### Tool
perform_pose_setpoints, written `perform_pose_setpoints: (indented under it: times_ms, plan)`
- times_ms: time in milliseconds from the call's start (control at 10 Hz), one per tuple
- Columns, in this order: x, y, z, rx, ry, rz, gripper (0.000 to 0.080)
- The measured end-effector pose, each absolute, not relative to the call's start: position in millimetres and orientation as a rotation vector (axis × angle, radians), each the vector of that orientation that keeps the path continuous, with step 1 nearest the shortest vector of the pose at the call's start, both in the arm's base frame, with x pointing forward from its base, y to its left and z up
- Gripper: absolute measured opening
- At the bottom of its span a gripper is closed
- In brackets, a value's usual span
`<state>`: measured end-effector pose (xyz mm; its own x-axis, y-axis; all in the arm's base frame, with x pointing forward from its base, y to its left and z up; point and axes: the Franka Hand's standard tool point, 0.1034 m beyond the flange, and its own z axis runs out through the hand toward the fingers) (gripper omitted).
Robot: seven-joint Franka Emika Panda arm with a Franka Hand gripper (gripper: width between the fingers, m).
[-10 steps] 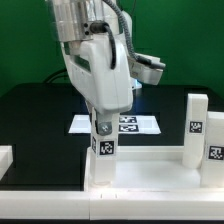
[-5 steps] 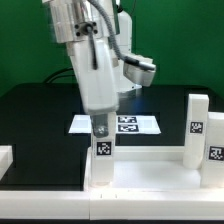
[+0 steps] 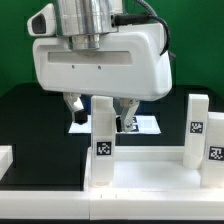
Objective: Assemble desk
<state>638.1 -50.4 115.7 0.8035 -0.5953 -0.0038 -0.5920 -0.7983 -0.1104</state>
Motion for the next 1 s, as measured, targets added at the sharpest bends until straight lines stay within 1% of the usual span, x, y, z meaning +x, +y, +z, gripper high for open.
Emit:
perform_pose_setpoints:
  times_ms: [100,300,400,500,600,800,1000]
  plan:
    - [638.4,-50.2,115.2,-2.95,0.779,-0.06,0.0648]
    - [638.5,-40.6,110.4,-3.098,0.103,-0.084,0.0648]
    - [637.2,-41.9,108.3,-3.102,0.016,-0.077,0.0648]
    - [637.6,-42.2,108.7,-3.1,0.049,-0.078,0.063]
    - [637.6,-42.1,108.6,-3.099,0.076,-0.077,0.063]
    - [637.6,-43.5,108.7,-3.09,0.248,-0.075,0.0289]
    - [638.4,-46.5,107.7,-3.011,0.734,-0.095,0.029]
